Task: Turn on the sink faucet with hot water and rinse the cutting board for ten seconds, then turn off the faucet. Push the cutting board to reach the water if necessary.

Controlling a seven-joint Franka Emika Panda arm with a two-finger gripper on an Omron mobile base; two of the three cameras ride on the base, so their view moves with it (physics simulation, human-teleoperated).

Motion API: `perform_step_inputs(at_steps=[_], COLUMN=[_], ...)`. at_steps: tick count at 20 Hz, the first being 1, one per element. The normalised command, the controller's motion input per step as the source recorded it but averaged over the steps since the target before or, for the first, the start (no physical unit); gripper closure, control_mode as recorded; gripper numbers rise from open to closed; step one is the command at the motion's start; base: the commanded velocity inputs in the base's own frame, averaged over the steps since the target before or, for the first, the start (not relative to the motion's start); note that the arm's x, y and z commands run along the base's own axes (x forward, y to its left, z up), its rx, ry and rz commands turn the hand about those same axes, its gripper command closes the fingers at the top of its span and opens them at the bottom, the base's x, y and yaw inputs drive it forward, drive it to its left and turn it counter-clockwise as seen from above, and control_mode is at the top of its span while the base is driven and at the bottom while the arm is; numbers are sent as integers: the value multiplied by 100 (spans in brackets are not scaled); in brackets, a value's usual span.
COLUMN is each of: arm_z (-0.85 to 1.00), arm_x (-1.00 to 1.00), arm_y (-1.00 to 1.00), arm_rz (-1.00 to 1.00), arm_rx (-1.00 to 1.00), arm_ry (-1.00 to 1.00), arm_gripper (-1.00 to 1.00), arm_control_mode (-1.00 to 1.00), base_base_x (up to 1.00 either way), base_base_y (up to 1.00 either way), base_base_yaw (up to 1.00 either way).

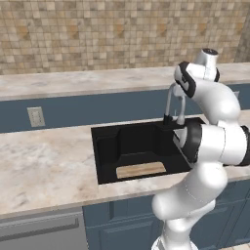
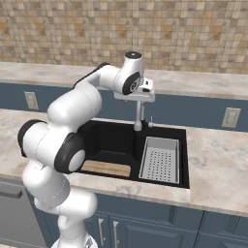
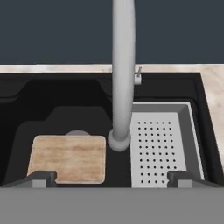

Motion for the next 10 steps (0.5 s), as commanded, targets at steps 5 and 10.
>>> perform_step_inputs(at_steps=[5, 10], arm_z=[-21, -16], arm_x=[16, 7], arm_y=[-9, 0], arm_rz=[0, 0], arm_rx=[0, 0], arm_ry=[0, 0], arm_gripper=[-100, -100], arm_control_mode=[-100, -100], base_base_x=[0, 0], base_base_y=[0, 0], base_base_yaw=[0, 0])
